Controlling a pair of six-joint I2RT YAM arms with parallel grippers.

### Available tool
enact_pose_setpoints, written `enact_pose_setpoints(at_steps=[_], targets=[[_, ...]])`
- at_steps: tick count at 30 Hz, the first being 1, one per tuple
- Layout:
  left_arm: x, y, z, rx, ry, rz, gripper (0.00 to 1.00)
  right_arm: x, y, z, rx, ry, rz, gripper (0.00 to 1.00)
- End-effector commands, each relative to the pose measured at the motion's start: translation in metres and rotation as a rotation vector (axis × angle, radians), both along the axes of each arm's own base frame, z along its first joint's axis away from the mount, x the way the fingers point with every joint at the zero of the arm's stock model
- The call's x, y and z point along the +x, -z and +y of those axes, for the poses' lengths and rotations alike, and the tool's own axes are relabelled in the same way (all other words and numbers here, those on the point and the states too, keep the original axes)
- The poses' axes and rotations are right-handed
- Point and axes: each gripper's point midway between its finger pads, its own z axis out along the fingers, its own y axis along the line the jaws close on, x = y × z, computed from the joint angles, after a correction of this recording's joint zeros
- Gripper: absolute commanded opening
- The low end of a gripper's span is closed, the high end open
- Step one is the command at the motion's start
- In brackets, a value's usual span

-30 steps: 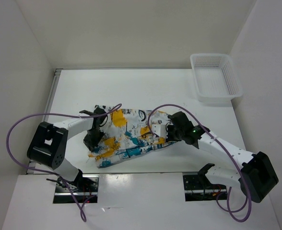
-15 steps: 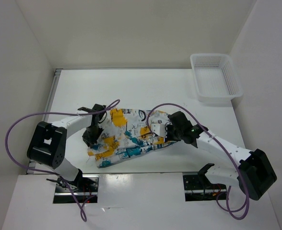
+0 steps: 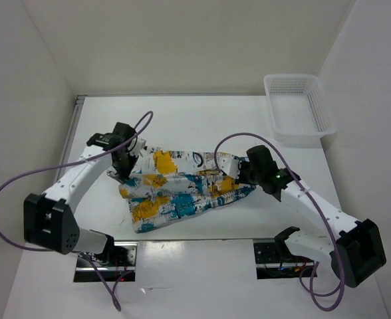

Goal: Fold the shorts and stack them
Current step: Fold the shorts

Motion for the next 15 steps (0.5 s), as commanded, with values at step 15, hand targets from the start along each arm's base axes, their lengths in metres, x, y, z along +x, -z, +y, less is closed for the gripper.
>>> enact_pose_setpoints(at_steps=[15], targets=[[-0.105, -0.025, -0.057, -0.173, 0.266, 0.257, 0.02, -0.011, -0.058, -0.051, -0.106, -0.033, -0.374, 0.00]])
